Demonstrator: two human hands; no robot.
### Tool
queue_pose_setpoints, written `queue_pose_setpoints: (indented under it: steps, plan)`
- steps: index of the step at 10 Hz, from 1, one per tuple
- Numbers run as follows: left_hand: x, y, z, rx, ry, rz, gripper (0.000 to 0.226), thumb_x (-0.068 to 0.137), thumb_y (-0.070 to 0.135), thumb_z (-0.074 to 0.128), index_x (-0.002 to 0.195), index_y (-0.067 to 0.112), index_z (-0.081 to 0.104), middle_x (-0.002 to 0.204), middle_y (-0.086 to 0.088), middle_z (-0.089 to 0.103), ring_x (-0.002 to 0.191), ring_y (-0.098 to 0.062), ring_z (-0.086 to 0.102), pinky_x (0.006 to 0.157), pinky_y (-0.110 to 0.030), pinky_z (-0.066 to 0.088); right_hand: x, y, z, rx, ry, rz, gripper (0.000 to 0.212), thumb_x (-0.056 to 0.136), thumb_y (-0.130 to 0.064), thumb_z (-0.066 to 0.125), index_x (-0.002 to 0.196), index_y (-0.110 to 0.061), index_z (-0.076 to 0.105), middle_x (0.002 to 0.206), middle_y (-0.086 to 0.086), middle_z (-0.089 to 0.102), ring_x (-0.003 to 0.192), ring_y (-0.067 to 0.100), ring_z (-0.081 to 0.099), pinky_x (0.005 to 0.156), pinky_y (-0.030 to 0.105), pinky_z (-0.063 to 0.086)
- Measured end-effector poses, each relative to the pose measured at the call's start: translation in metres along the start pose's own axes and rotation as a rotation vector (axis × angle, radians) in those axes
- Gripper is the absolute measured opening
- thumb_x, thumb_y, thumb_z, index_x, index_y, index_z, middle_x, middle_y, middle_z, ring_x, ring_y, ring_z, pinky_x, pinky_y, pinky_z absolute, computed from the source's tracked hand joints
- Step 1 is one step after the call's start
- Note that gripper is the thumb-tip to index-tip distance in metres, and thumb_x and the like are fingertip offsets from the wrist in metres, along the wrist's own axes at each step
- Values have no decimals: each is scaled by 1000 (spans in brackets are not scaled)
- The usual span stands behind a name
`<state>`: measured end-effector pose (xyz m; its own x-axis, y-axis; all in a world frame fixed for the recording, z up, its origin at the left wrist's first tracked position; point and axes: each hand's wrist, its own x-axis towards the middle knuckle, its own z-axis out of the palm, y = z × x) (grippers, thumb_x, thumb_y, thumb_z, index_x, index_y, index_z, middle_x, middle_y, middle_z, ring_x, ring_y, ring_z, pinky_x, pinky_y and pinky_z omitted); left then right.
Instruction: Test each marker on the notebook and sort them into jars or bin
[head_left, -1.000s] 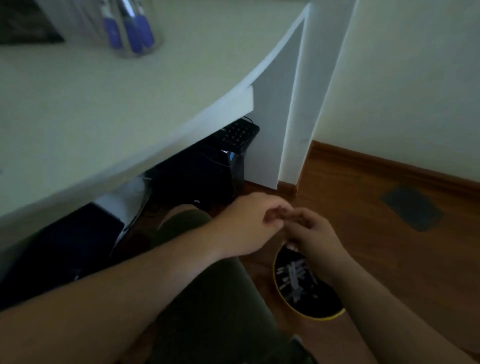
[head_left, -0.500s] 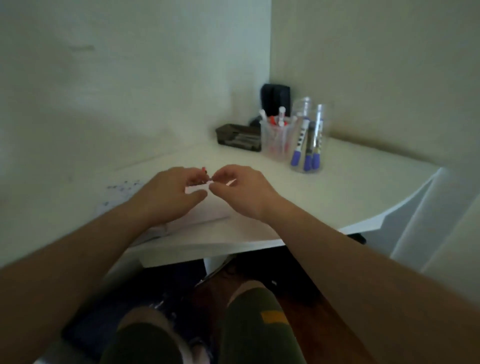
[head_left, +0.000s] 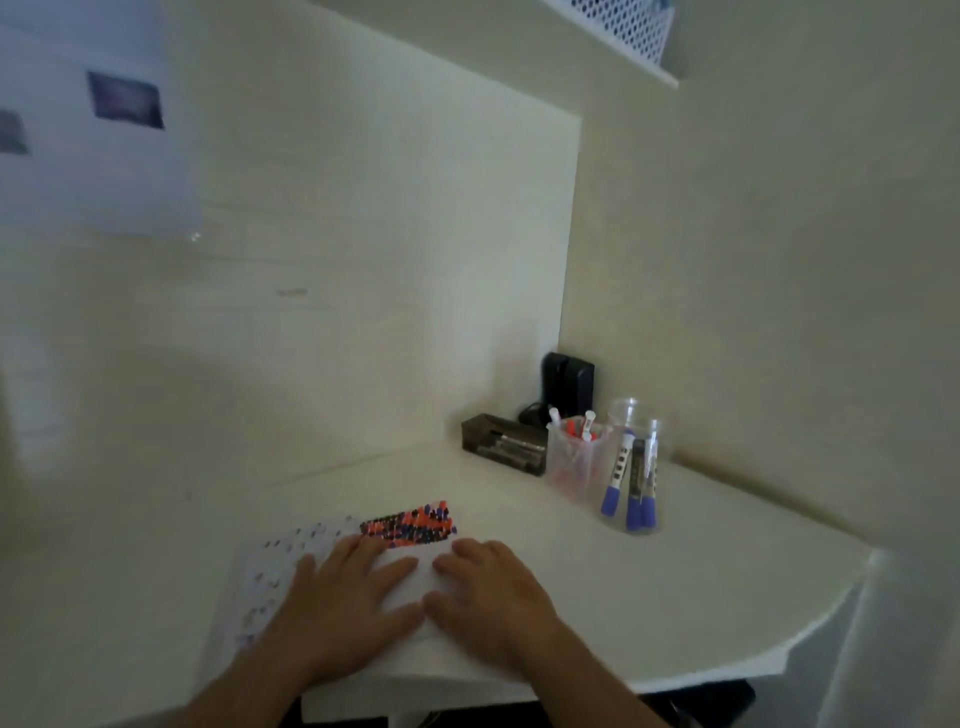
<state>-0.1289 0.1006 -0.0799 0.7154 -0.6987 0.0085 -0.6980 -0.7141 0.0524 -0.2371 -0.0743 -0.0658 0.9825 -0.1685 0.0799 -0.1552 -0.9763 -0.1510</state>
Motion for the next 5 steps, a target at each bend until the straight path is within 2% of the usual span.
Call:
queue_pose_setpoints:
  steps: [1,2,4,5]
  plan:
    - [-3,1,0,-37,-25,-8,106,63,99,-7,157,55,11,171,11,1,157,-17,-6,124,-58,0,0,0,0,30,-5,25,62,99,-59,40,152,-28,46,164,0,37,146,22,32,124,37,22]
    - [-5,0,1,-73,-28,-6,79,85,86,19,157,54,13,172,10,1,158,-17,-7,124,-58,-3,0,0,3,52,-8,34,62,99,-59,40,154,-30,44,166,-3,34,149,20,29,125,37,20]
    - [-3,-2,4,-76,-13,4,77,87,84,21,157,54,14,172,11,0,157,-16,-9,124,-59,-4,1,3,9,89,4,44,64,97,-62,41,154,-35,41,167,-8,31,151,19,26,124,37,20]
    - [-2,-1,5,-97,-11,12,78,85,84,20,157,54,14,172,11,0,157,-16,-9,124,-59,-4,2,8,11,226,38,77,62,96,-61,48,153,-37,44,164,-11,35,150,16,29,122,35,24]
